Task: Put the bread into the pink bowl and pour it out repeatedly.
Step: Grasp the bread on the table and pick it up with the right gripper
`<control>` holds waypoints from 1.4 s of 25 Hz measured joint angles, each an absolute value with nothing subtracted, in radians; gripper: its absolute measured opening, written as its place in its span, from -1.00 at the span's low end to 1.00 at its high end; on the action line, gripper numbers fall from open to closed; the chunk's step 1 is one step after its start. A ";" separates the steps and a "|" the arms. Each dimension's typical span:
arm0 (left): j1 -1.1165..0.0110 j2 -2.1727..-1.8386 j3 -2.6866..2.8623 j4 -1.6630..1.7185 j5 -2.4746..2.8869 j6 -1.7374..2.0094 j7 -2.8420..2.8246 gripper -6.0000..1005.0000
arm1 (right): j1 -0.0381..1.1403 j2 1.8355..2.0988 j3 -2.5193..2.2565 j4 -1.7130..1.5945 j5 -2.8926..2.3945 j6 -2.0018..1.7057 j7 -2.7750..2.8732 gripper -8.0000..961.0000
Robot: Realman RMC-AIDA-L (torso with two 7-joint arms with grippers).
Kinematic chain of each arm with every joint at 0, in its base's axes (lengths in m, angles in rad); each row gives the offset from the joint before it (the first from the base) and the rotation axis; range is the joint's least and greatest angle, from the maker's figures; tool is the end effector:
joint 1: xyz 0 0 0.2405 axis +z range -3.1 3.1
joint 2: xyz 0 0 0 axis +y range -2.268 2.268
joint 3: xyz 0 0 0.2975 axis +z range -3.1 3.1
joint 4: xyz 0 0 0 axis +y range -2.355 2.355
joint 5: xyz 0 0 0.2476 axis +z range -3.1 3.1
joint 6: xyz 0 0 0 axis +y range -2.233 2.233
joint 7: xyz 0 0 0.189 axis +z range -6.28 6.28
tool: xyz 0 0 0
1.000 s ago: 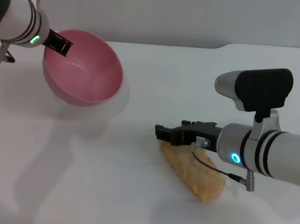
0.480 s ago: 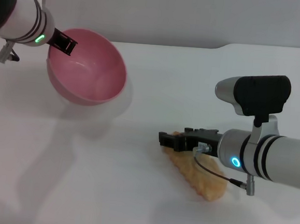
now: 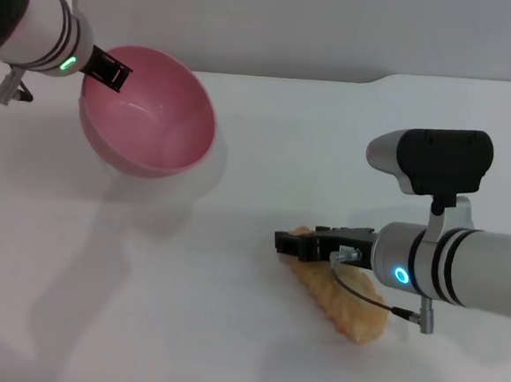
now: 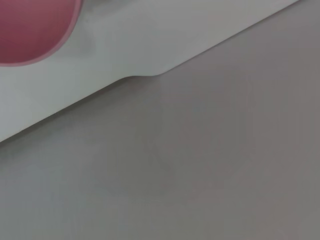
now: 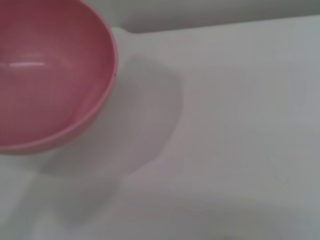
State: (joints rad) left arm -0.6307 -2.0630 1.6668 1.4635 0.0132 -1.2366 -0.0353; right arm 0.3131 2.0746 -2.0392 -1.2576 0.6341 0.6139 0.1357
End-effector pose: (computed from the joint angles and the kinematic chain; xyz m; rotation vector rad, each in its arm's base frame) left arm -0.1824 0.4893 -0.0220 -1.9398 -0.7530 0.3844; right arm 0.2317 0.3778 -0.1942 -2.2201 1.3496 0.1431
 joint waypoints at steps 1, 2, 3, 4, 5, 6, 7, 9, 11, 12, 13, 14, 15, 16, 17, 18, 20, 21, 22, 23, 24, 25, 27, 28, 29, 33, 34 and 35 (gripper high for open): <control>-0.631 -2.063 1.667 1.464 0.013 -1.237 -0.035 -0.89 | 0.315 2.074 -2.040 -1.258 0.635 0.620 0.130 0.51; -0.631 -2.063 1.670 1.464 0.013 -1.237 -0.035 -0.89 | 0.316 2.074 -2.043 -1.261 0.636 0.625 0.120 0.51; -0.631 -2.062 1.672 1.464 0.014 -1.238 -0.034 -0.89 | 0.316 2.074 -2.045 -1.265 0.636 0.630 0.109 0.51; -0.631 -2.062 1.674 1.465 0.014 -1.238 -0.034 -0.89 | 0.316 2.074 -2.048 -1.269 0.634 0.633 0.101 0.50; -0.631 -2.062 1.676 1.465 0.014 -1.238 -0.034 -0.89 | 0.317 2.074 -2.049 -1.274 0.632 0.636 0.093 0.43; -0.631 -2.062 1.677 1.465 0.015 -1.238 -0.034 -0.89 | 0.318 2.074 -2.051 -1.279 0.631 0.638 0.087 0.36; -0.631 -2.062 1.677 1.466 0.015 -1.238 -0.034 -0.89 | 0.319 2.074 -2.054 -1.287 0.629 0.640 0.081 0.28; -0.631 -2.062 1.678 1.469 0.015 -1.238 -0.034 -0.89 | 0.320 2.074 -2.058 -1.302 0.623 0.643 0.075 0.13; -0.631 -2.062 1.678 1.474 0.015 -1.238 -0.031 -0.89 | 0.321 2.073 -2.058 -1.317 0.609 0.644 0.074 0.00; -0.631 -2.062 1.678 1.475 0.015 -1.238 -0.030 -0.89 | 0.321 2.073 -2.056 -1.322 0.602 0.644 0.074 -0.07; -0.631 -2.062 1.678 1.476 0.015 -1.238 -0.028 -0.89 | 0.320 2.073 -2.053 -1.327 0.595 0.644 0.074 -0.07; -0.631 -2.062 1.679 1.477 0.015 -1.238 -0.026 -0.89 | 0.320 2.073 -2.050 -1.331 0.590 0.644 0.074 -0.08; -0.631 -2.062 1.679 1.478 0.015 -1.238 -0.025 -0.89 | 0.319 2.072 -2.046 -1.337 0.588 0.644 0.073 -0.09; -0.630 -2.062 1.680 1.479 0.015 -1.238 -0.025 -0.89 | 0.318 2.072 -2.042 -1.342 0.587 0.644 0.073 -0.10; -0.630 -2.062 1.681 1.479 0.015 -1.238 -0.025 -0.89 | 0.317 2.072 -2.040 -1.345 0.585 0.644 0.073 -0.11; -0.630 -2.061 1.681 1.480 0.015 -1.239 -0.025 -0.89 | 0.316 2.072 -2.038 -1.350 0.582 0.645 0.073 -0.12; -0.630 -2.061 1.681 1.480 0.015 -1.239 -0.024 -0.89 | 0.315 2.071 -2.033 -1.361 0.572 0.646 0.073 -0.13; -0.630 -2.061 1.681 1.481 0.015 -1.239 -0.023 -0.89 | 0.314 2.071 -2.031 -1.369 0.565 0.647 0.073 -0.14; -0.631 -2.061 1.681 1.481 0.015 -1.239 -0.020 -0.89 | 0.312 2.071 -2.029 -1.378 0.560 0.648 0.073 -0.15; -0.631 -2.061 1.682 1.481 0.015 -1.239 -0.017 -0.88 | 0.311 2.071 -2.027 -1.386 0.556 0.649 0.073 -0.16; -0.632 -2.061 1.682 1.481 0.015 -1.239 -0.016 -0.88 | 0.309 2.070 -2.023 -1.396 0.552 0.650 0.073 -0.17; -0.632 -2.061 1.683 1.481 0.015 -1.239 -0.013 -0.88 | 0.306 2.070 -2.018 -1.406 0.545 0.653 0.073 -0.19; -0.634 -2.062 1.683 1.481 0.015 -1.238 -0.012 -0.88 | 0.298 2.070 -2.005 -1.436 0.523 0.664 0.073 -0.23; -0.635 -2.062 1.683 1.479 0.015 -1.237 -0.011 -0.88 | 0.295 2.070 -2.002 -1.447 0.515 0.669 0.073 -0.24; -0.636 -2.062 1.684 1.478 0.015 -1.235 -0.011 -0.88 | 0.292 2.071 -1.998 -1.459 0.506 0.675 0.073 -0.26; -0.639 -2.063 1.686 1.477 0.015 -1.234 -0.011 -0.88 | 0.290 2.071 -1.990 -1.490 0.488 0.687 0.072 -0.33; -0.640 -2.063 1.687 1.476 0.015 -1.233 -0.011 -0.88 | 0.290 2.071 -1.990 -1.498 0.485 0.687 0.072 -0.35; -0.640 -2.063 1.687 1.476 0.015 -1.233 -0.011 -0.88 | 0.290 2.071 -1.989 -1.505 0.483 0.688 0.072 -0.37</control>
State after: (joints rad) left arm -0.6400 -2.0632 1.6867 1.4760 0.0153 -1.2332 -0.0108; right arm 0.2898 2.0709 -1.9894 -1.5050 0.4830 0.6885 0.0721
